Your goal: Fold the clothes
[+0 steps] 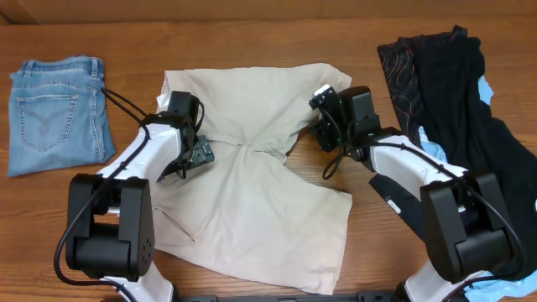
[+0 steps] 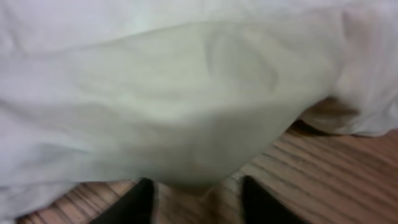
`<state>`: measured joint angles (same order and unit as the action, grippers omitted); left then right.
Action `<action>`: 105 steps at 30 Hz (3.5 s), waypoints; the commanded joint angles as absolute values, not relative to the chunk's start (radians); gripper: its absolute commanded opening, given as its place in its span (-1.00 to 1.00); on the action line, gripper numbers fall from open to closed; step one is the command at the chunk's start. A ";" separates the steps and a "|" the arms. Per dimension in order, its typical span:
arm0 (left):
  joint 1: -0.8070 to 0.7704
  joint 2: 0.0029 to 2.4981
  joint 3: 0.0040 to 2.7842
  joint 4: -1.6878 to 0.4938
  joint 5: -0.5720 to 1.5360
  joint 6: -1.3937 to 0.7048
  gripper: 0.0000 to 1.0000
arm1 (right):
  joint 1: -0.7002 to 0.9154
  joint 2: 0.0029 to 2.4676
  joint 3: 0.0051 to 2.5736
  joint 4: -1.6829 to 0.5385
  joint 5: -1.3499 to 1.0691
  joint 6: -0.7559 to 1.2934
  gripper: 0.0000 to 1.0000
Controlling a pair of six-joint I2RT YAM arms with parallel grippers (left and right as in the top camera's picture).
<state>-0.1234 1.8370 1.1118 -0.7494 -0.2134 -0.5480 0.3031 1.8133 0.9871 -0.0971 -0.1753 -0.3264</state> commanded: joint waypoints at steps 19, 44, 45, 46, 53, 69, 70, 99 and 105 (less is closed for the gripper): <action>-0.118 1.852 1.121 -0.756 -0.220 -0.535 1.00 | 0.299 1.750 1.536 -0.807 0.052 -0.258 -0.65; -0.118 1.852 1.121 -0.759 -0.215 -0.535 1.00 | 0.252 1.856 0.876 0.060 0.051 -0.244 0.59; -0.118 1.852 1.121 -0.759 -0.215 -0.535 1.00 | 0.245 1.868 0.876 0.068 0.051 -0.260 0.59; -0.118 1.852 1.121 -0.759 -0.215 -0.535 1.00 | 0.241 1.878 0.876 0.075 0.052 -0.278 0.58; -0.118 1.852 1.121 -0.759 -0.212 -0.536 1.00 | 0.201 1.925 0.876 0.171 -0.013 -0.352 0.57; -0.118 1.852 1.121 -0.759 -0.209 -0.539 1.00 | 0.203 1.921 0.879 0.286 -0.249 -0.327 -0.92; -0.118 1.852 1.121 -0.760 -0.209 -0.538 1.00 | 0.203 1.917 0.879 0.285 -0.227 -0.309 -0.92; -0.118 1.849 1.232 -0.791 -0.228 -0.462 1.00 | 0.200 1.623 1.271 -0.894 0.067 0.011 -0.06; -0.118 1.849 1.413 -0.680 -0.138 -0.299 0.93 | 0.176 1.641 1.271 -0.752 0.029 0.275 -0.01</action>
